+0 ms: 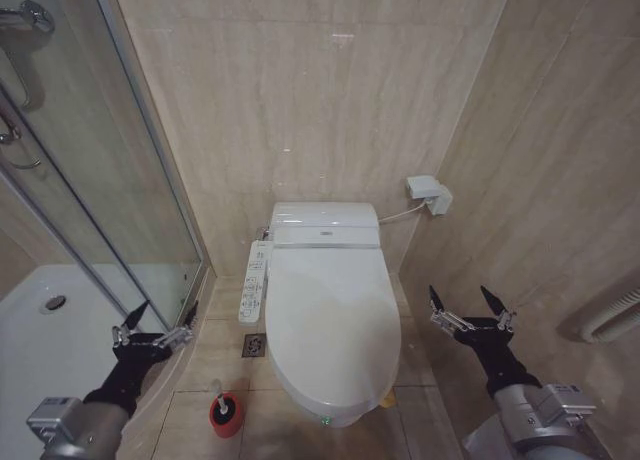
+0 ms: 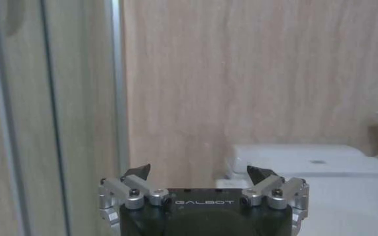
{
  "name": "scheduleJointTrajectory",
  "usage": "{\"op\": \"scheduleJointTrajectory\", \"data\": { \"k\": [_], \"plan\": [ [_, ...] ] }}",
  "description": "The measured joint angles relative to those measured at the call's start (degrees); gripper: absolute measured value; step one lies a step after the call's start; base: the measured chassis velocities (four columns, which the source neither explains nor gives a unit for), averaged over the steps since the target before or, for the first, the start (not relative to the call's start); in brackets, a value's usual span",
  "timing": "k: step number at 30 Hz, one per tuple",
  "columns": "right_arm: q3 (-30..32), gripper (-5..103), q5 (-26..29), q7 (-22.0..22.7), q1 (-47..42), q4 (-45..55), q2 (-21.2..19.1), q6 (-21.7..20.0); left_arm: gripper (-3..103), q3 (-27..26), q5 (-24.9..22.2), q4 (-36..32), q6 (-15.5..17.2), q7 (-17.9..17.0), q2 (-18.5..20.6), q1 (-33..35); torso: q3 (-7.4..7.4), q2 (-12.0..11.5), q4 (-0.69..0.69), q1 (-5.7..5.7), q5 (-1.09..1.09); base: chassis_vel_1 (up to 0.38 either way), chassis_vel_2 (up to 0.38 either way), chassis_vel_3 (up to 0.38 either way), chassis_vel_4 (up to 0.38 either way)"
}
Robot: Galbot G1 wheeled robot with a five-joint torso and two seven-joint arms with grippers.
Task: Open the toilet lid, clean the toilet bowl with a toilet brush, close the toilet lid, and flush.
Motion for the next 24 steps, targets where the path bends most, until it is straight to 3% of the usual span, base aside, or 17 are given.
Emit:
{"op": "scheduleJointTrajectory", "data": {
  "k": [1,12,13,14,15,17,22,23,24],
  "plan": [
    [0.0,100,0.0,0.0,0.0,0.0,0.0,0.0,98,-0.2,0.0,2.3,-2.3,0.3,0.8,-1.0,0.0,0.0,-0.01,0.01,-0.02,0.0,0.0,0.0,0.0],
    [0.0,100,0.0,0.0,0.0,0.0,0.0,0.0,97,0.6,-0.7,5.6,-4.7,0.7,2.4,-2.9,0.0,0.0,0.06,0.0,0.02,0.0,0.0,0.0,0.0],
    [0.0,100,0.0,0.0,0.0,0.0,0.0,0.0,97,1.7,-1.5,8.3,-6.0,1.0,3.9,-4.8,0.0,0.0,0.05,-0.01,0.01,0.0,0.0,0.0,0.0],
    [0.0,100,0.0,0.0,0.0,0.0,0.0,0.0,97,2.5,-2.2,10.4,-7.1,1.1,5.1,-6.4,0.0,0.0,-0.05,0.0,-0.03,0.0,0.0,0.0,0.0],
    [0.0,100,0.0,0.0,0.0,0.0,0.0,0.0,85,3.2,-2.5,11.7,-8.0,1.3,5.8,-7.4,0.0,0.0,-0.06,0.01,-0.04,0.0,0.0,0.0,0.0],
    [0.0,100,0.0,0.0,0.0,0.0,0.0,0.0,85,3.8,-2.7,13.2,-9.2,1.8,6.8,-8.2,0.0,0.0,0.01,0.0,0.02,0.0,0.0,0.0,0.0],
    [0.0,100,0.0,0.0,0.0,0.0,0.0,0.0,85,4.9,-2.8,15.0,-10.6,2.8,8.2,-9.4,0.0,0.0,0.03,0.0,0.02,0.0,0.0,0.0,0.0],
    [0.0,100,0.0,0.0,0.0,0.0,0.0,0.0,58,5.2,-2.8,15.3,-10.7,3.1,8.4,-9.7,0.0,0.0,0.03,0.0,0.01,0.0,0.0,0.0,0.0],
    [0.0,100,0.0,0.0,0.0,0.0,0.0,0.0,58,5.2,-2.8,15.3,-10.7,3.1,8.4,-9.7,0.0,0.0,0.03,0.0,0.01,0.0,0.0,0.0,0.0]
  ]
}}
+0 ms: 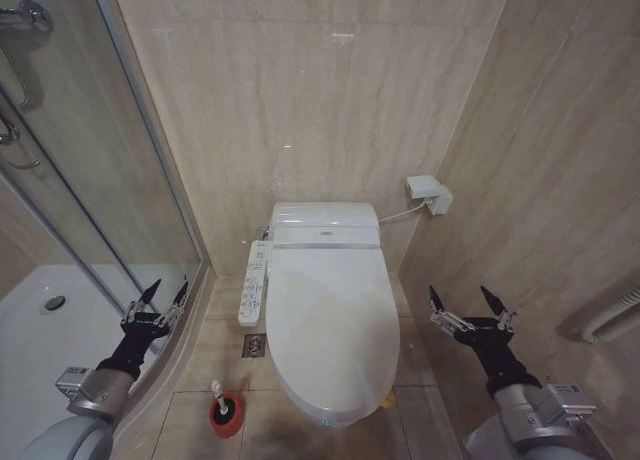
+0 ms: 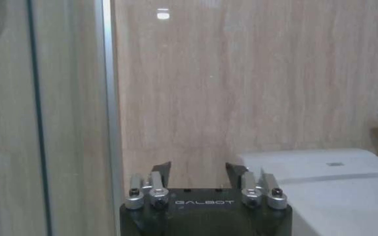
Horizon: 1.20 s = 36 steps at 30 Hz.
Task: Open the toilet lid, clean the toilet bowl with a toilet brush, close the toilet lid, and flush.
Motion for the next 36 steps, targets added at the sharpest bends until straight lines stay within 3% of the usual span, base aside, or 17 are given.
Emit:
{"op": "scheduleJointTrajectory", "data": {
  "k": [5,6,13,14,20,21,26,36],
  "plan": [
    [0.0,100,0.0,0.0,0.0,0.0,0.0,0.0,58,1.0,-0.2,1.5,-0.4,0.4,1.4,-1.8,0.0,0.0,-0.01,0.0,-0.01,0.0,0.0,0.0,0.0],
    [0.0,100,0.0,0.0,0.0,0.0,0.0,0.0,42,1.1,-0.4,2.1,-0.5,0.4,1.8,-2.3,0.0,0.0,-0.01,0.0,0.0,0.0,0.0,0.0,0.0],
    [0.0,100,0.0,0.0,0.0,0.0,0.0,0.0,42,1.7,-2.8,7.3,-3.4,1.8,4.9,-6.4,0.0,0.0,-0.01,0.0,0.0,0.0,0.0,0.0,0.0],
    [0.0,100,0.0,0.0,0.0,0.0,0.0,0.0,19,2.0,-3.2,8.3,-3.7,2.0,5.4,-7.1,0.0,0.0,-0.02,0.0,0.0,0.0,0.0,0.0,0.0],
    [0.0,100,0.0,0.0,0.0,0.0,0.0,0.0,19,4.2,-5.1,15.5,-5.2,3.4,7.8,-11.5,0.0,0.0,-0.01,0.0,0.0,0.0,0.0,0.0,0.0],
    [0.0,100,0.0,0.0,0.0,0.0,0.0,0.0,1,4.8,-5.5,17.5,-5.4,3.8,8.2,-12.8,0.0,0.0,-0.02,0.0,0.0,0.0,0.0,0.0,0.0],
    [0.0,100,0.0,0.0,0.0,0.0,0.0,0.0,1,6.8,-7.5,22.8,-5.6,4.3,9.5,-16.6,0.0,0.0,-0.01,0.0,-0.01,0.0,0.0,0.0,0.0],
    [0.0,100,0.0,0.0,0.0,0.0,0.0,0.0,0,15.9,-7.7,34.9,-7.7,7.7,13.4,-31.3,0.0,0.0,-0.04,0.0,0.01,0.0,0.0,0.0,0.0]
  ]
}}
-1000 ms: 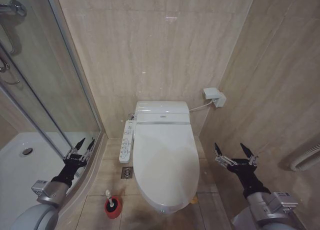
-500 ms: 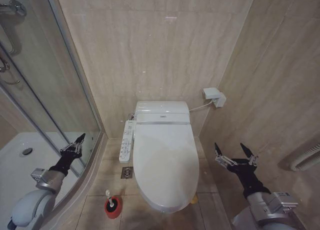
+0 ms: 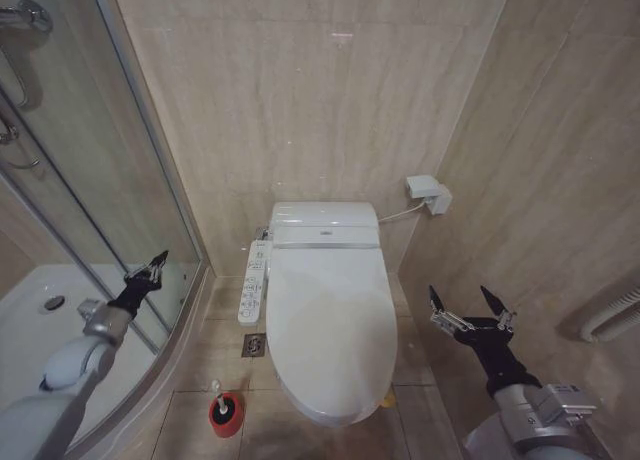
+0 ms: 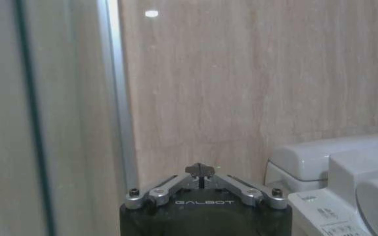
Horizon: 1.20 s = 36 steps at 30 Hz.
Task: Open the toilet lid, clean the toilet bowl with a toilet brush, close the toilet lid, and flush.
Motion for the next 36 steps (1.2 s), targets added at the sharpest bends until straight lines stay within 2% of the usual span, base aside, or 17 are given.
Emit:
{"op": "scheduleJointTrajectory", "data": {
  "k": [7,16,23,36],
  "plan": [
    [0.0,100,0.0,0.0,0.0,0.0,0.0,0.0,0,6.3,-0.2,5.9,-1.9,3.2,0.4,-6.6,0.0,0.0,0.04,0.0,-0.01,0.0,0.0,0.0,0.0],
    [0.0,100,0.0,0.0,0.0,0.0,0.0,0.0,0,12.7,-0.7,10.6,-2.7,4.7,0.1,-13.9,0.0,0.0,0.02,0.0,0.0,0.0,0.0,0.0,0.0],
    [0.0,100,0.0,0.0,0.0,0.0,0.0,0.0,0,20.4,-2.1,16.2,-3.8,5.1,-1.9,-22.2,0.0,0.0,0.02,0.0,0.0,0.0,0.0,0.0,0.0],
    [0.0,100,0.0,0.0,0.0,0.0,0.0,0.0,0,25.6,-2.0,21.7,-4.8,5.4,-4.9,-28.2,-0.01,0.0,0.02,0.0,-0.02,-0.007,0.007,0.005,-0.006]
  ]
}}
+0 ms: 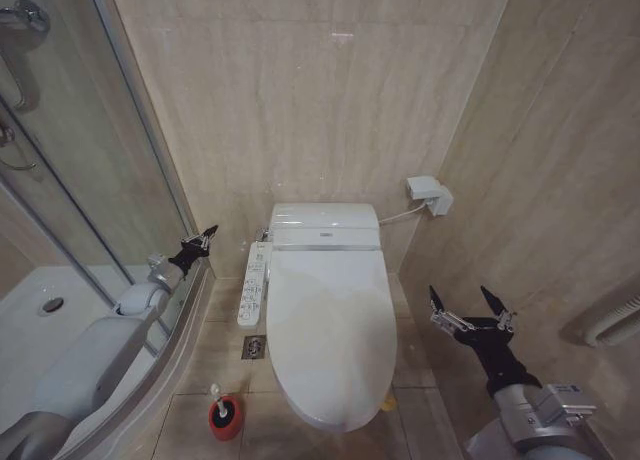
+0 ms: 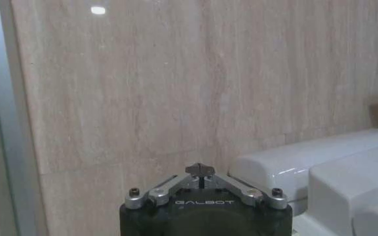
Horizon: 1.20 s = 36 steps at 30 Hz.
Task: Open the toilet lid, clean the toilet bowl with a toilet brush, close the toilet lid, and flush.
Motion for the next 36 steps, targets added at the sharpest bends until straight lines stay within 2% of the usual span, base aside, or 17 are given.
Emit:
{"op": "scheduleJointTrajectory", "data": {
  "k": [36],
  "plan": [
    [0.0,100,0.0,0.0,0.0,0.0,0.0,0.0,0,3.3,1.5,4.3,-1.4,3.3,-2.9,-2.2,0.0,0.0,0.0,0.0,0.01,-0.042,0.035,0.04,-0.04]
  ]
}}
